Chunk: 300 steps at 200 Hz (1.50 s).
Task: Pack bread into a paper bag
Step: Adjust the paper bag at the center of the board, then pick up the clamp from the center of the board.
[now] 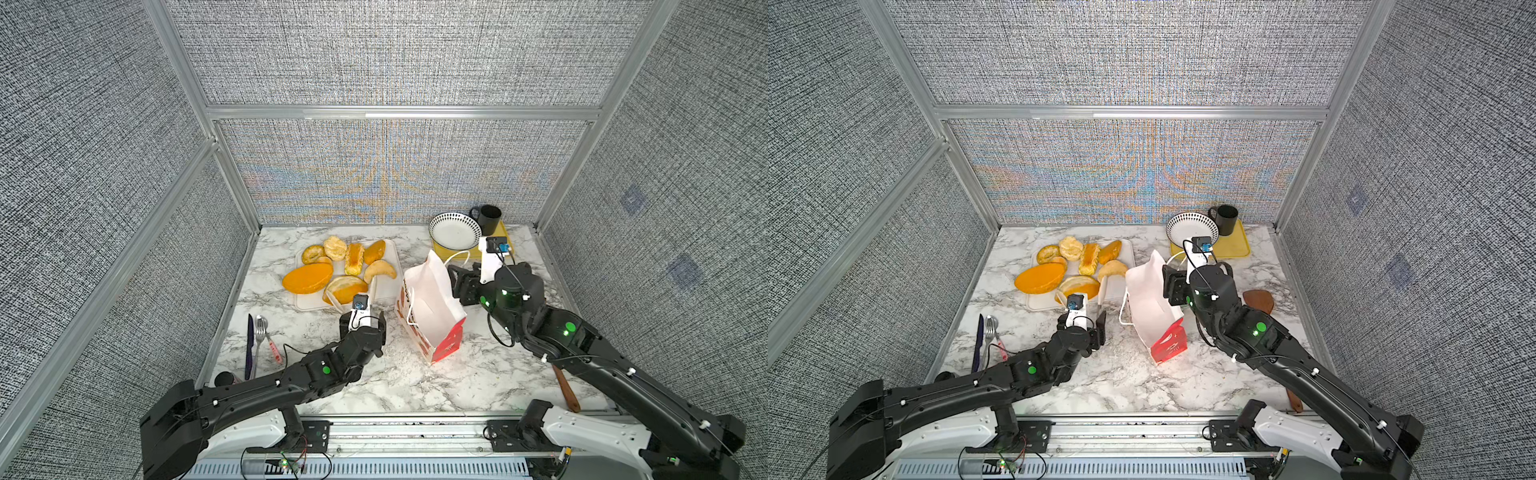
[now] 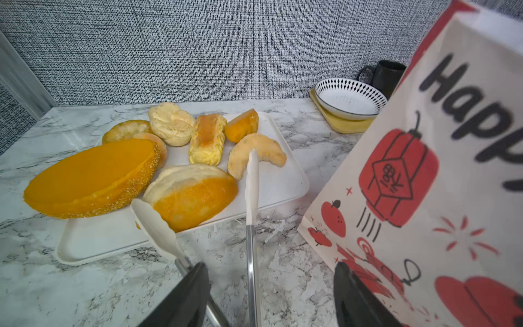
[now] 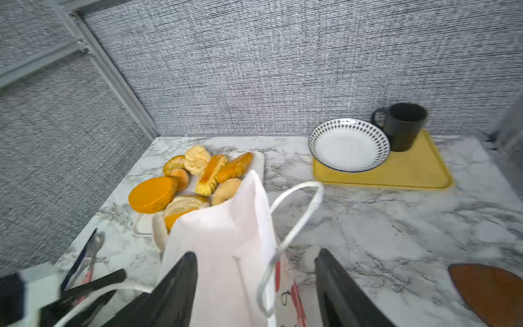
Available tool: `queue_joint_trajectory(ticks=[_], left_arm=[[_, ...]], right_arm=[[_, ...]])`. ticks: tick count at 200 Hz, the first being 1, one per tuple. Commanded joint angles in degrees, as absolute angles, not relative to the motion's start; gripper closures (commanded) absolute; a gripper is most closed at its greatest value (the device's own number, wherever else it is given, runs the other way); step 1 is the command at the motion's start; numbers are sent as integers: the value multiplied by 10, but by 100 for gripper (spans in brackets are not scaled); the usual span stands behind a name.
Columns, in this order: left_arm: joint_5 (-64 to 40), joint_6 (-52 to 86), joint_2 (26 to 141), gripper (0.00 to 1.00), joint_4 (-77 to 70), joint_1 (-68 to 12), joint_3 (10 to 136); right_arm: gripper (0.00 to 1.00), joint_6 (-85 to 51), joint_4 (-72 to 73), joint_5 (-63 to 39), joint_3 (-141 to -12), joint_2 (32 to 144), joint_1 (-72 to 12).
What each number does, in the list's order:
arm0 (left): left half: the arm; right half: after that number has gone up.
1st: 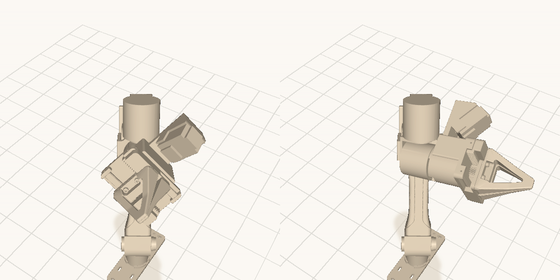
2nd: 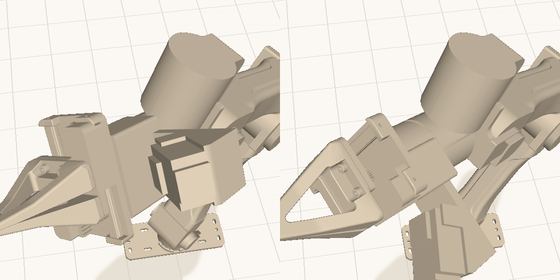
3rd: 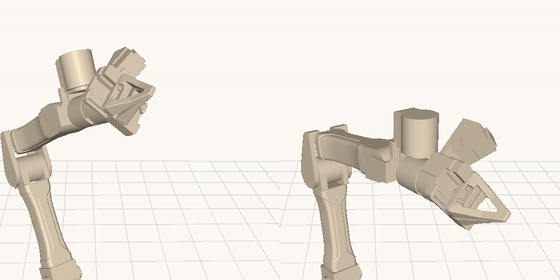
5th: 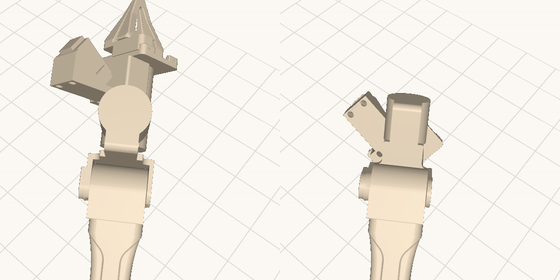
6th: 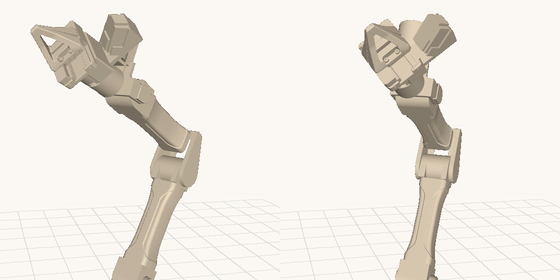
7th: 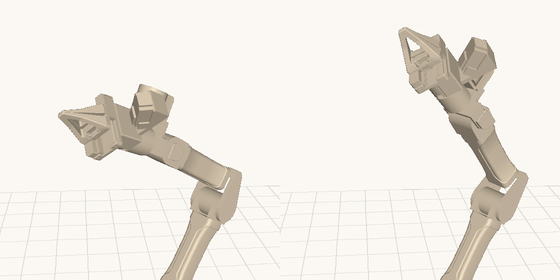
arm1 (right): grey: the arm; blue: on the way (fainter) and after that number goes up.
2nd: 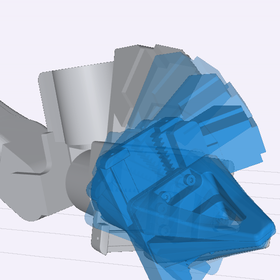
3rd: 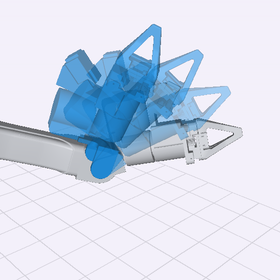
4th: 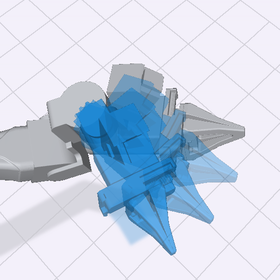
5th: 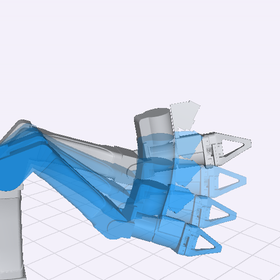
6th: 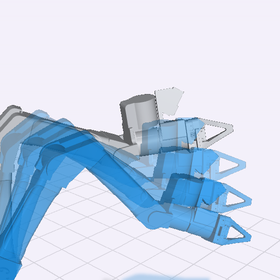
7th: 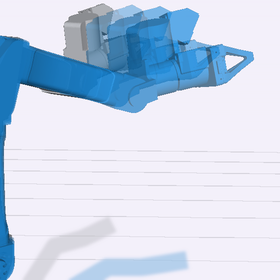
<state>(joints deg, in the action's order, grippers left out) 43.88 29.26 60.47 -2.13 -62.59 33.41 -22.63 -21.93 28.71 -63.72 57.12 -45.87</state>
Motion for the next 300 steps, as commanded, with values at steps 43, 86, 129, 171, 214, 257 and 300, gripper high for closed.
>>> queue_joint_trajectory(ticks=[43,86,129,171,214,257,300], left_arm=[[505,594,781,19,463,-624,573],[417,706,818,9,400,-623,528],[421,687,861,8,229,-617,463],[441,695,941,9,200,-615,480],[472,736,999,10,201,-614,489],[503,753,1037,11,152,-618,469],[510,751,1062,17,124,-619,462]], right_arm=[[21,-216,-175,349,-607,601,-410],[7,-217,-134,313,-578,596,-360],[6,-217,-109,243,-555,566,-329],[6,-213,-100,210,-542,507,-328],[6,-213,-106,181,-540,477,-328],[6,-212,-108,169,-537,479,-328],[6,-214,-104,150,-534,497,-328]])
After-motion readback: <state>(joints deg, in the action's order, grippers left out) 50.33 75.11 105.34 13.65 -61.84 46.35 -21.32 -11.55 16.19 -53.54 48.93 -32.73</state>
